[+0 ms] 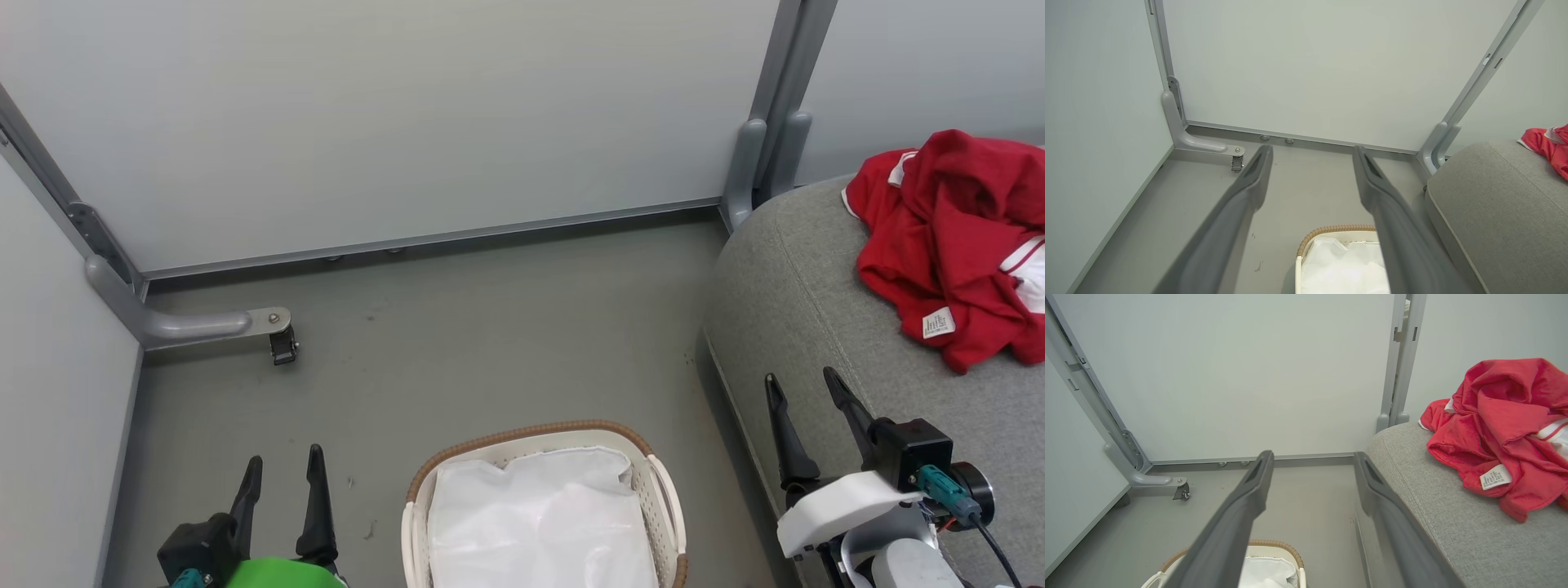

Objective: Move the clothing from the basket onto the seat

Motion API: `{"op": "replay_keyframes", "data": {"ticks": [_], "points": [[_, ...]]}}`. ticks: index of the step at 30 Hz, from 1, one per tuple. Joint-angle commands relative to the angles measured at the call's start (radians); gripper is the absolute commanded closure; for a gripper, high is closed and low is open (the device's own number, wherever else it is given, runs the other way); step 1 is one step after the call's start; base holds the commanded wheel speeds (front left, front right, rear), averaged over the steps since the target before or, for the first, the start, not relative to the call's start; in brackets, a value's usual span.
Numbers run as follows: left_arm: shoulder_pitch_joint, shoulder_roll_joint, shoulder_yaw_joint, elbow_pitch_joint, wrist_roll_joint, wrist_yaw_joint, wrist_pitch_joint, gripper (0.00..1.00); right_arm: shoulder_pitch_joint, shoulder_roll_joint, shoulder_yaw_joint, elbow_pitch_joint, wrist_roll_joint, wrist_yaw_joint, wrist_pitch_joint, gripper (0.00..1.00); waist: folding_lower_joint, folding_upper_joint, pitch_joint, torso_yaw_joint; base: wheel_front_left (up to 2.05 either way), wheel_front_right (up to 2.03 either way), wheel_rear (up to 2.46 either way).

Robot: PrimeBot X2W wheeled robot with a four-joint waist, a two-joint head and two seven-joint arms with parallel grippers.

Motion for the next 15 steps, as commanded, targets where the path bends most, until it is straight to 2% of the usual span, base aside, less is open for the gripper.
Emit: {"op": "replay_keyframes", "data": {"ticks": [1, 8, 9, 12, 15], "points": [[0.003, -0.001, -0.002, 0.005, 0.005, 0.003, -0.001, 0.00, 0.014, -0.003, 0.000, 0.001, -0.003, -0.001, -0.005, 0.00, 0.0001, 0.0000, 0.000, 0.001, 0.00, 0.00, 0.00], [-0.009, -0.001, -0.005, 0.012, -0.008, 0.010, 0.000, 0.00, 0.010, -0.003, 0.000, 0.000, -0.006, -0.001, -0.005, 0.00, 0.0001, 0.0000, 0.002, 0.008, 0.00, 0.00, 0.00], [-0.003, -0.001, -0.006, 0.013, -0.008, 0.005, 0.000, 1.00, 0.001, 0.000, 0.001, 0.001, -0.004, 0.000, 0.000, 1.00, 0.0001, 0.0000, 0.002, 0.008, 0.00, 0.00, 0.00], [0.002, -0.001, -0.008, 0.037, -0.011, 0.005, 0.001, 1.00, 0.010, 0.004, 0.002, 0.023, -0.002, 0.000, 0.003, 1.00, 0.0001, 0.0000, 0.003, 0.009, 0.00, 0.00, 0.00], [-0.006, -0.001, 0.000, 0.043, -0.054, 0.003, 0.016, 1.00, 0.009, 0.005, -0.006, 0.030, 0.047, 0.000, 0.018, 1.00, 0.0001, 0.0000, 0.003, 0.008, 0.00, 0.00, 0.00]]}}
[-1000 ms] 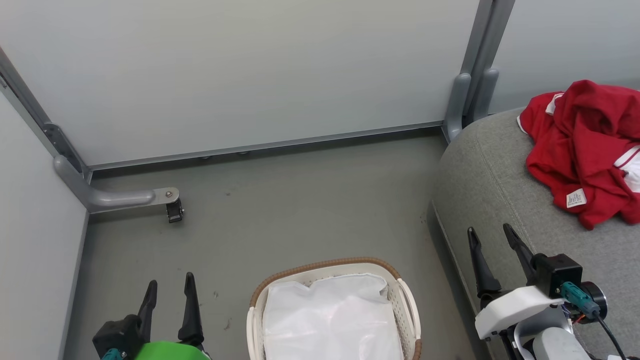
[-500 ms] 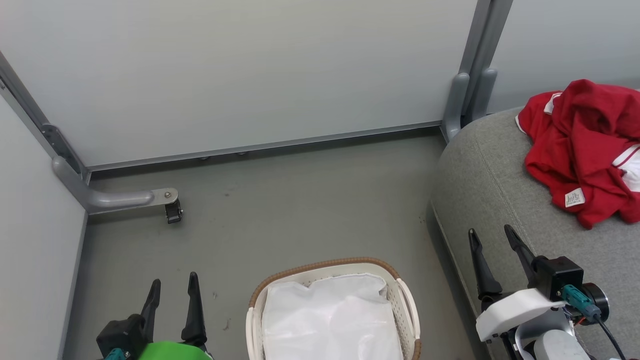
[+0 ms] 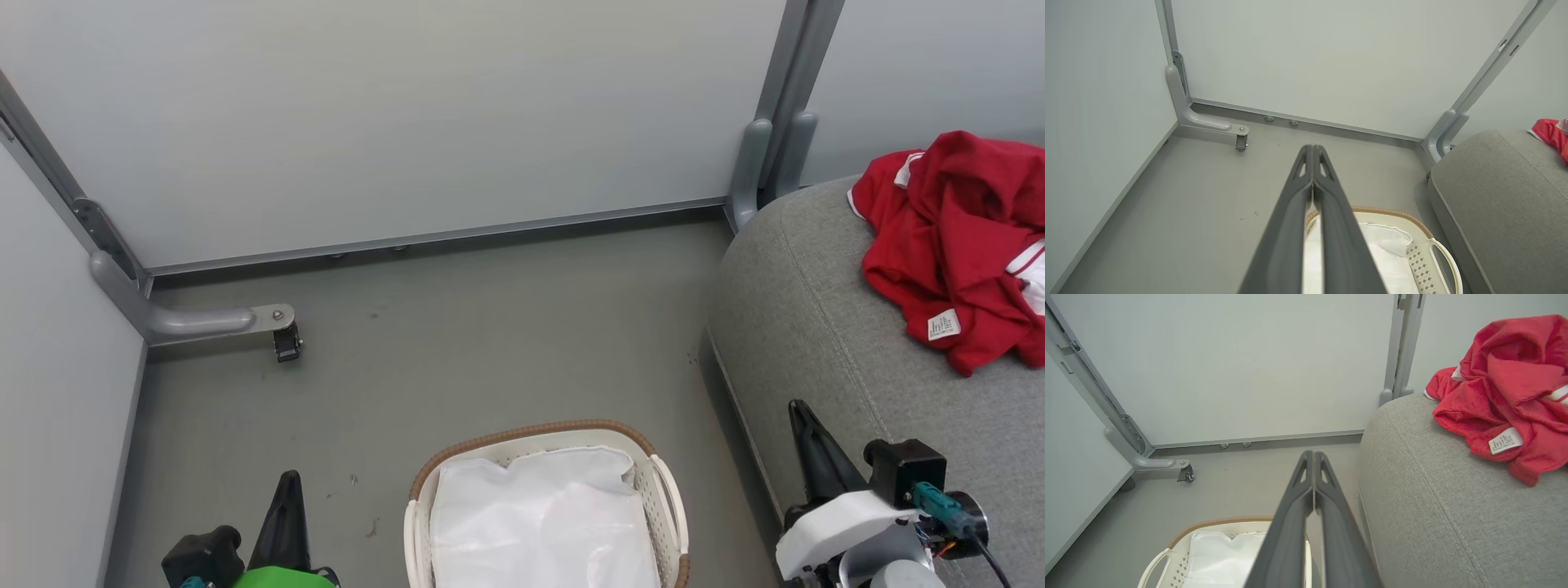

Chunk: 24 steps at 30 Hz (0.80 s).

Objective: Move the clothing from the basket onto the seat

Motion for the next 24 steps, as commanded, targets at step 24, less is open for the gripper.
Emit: {"op": "replay_keyframes", "data": {"ticks": [24], "points": [[-0.052, 0.001, 0.065, -0.047, -0.389, -0.020, 0.113, 1.00, -0.023, -0.005, -0.049, -0.039, 0.452, 0.000, 0.112, 1.00, 0.0001, 0.0000, 0.002, -0.003, 0.00, 0.00, 0.00]]}}
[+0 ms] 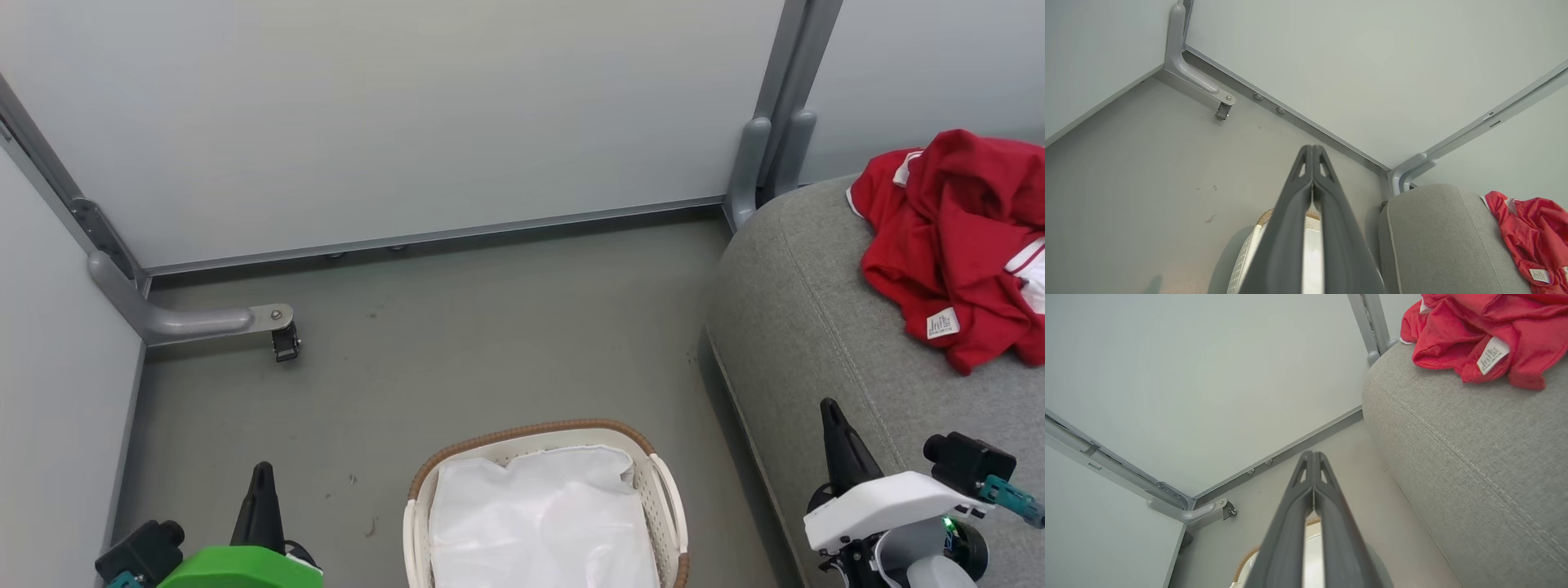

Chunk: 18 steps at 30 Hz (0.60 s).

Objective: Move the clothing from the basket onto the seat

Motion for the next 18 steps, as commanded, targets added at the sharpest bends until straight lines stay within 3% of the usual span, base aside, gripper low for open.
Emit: {"op": "replay_keyframes", "data": {"ticks": [1, 18], "points": [[-0.032, 0.002, 0.010, -0.018, -0.031, -0.004, 0.007, 1.00, -0.022, -0.005, -0.007, -0.018, 0.039, 0.000, 0.008, 1.00, 0.0000, 0.0000, 0.000, 0.000, 0.00, 0.00, 0.00], [-0.057, 0.003, 0.043, -0.035, -0.236, -0.014, 0.068, 1.00, -0.028, -0.007, -0.032, -0.030, 0.274, 0.000, 0.068, 1.00, 0.0000, 0.0000, 0.001, -0.002, 0.00, 0.00, 0.00]]}}
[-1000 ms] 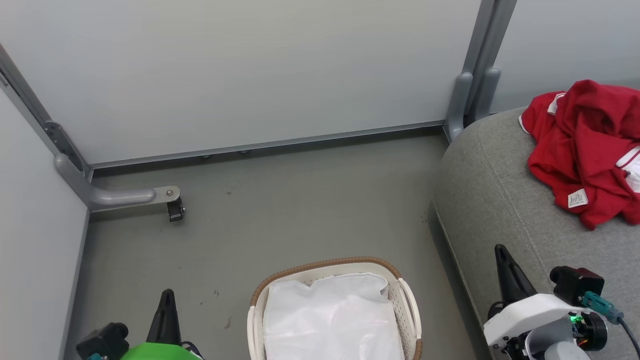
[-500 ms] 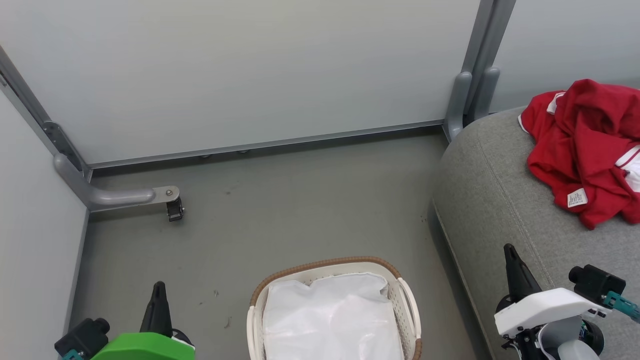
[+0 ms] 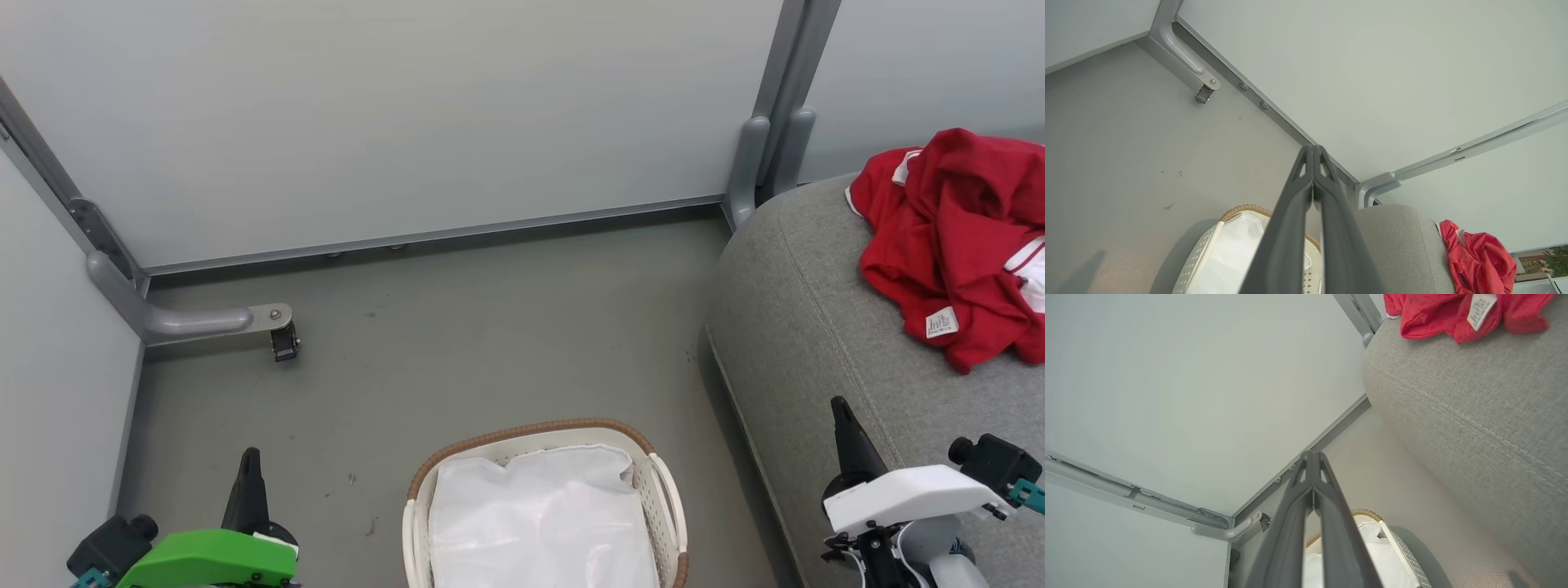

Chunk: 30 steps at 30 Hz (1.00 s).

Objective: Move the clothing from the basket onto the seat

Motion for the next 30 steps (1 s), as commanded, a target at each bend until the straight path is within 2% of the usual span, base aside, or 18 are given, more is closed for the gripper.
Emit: {"op": "replay_keyframes", "data": {"ticks": [1, 30], "points": [[-0.032, 0.003, 0.009, -0.015, -0.031, -0.005, 0.008, 1.00, -0.023, -0.006, -0.007, -0.017, 0.033, 0.000, 0.008, 1.00, 0.0000, 0.0000, 0.000, 0.000, 0.00, 0.00, 0.00], [-0.064, 0.003, 0.053, -0.037, -0.306, -0.019, 0.090, 1.00, -0.028, -0.008, -0.041, -0.031, 0.352, -0.001, 0.090, 1.00, 0.0000, 0.0000, 0.002, -0.003, 0.00, 0.00, 0.00]]}}
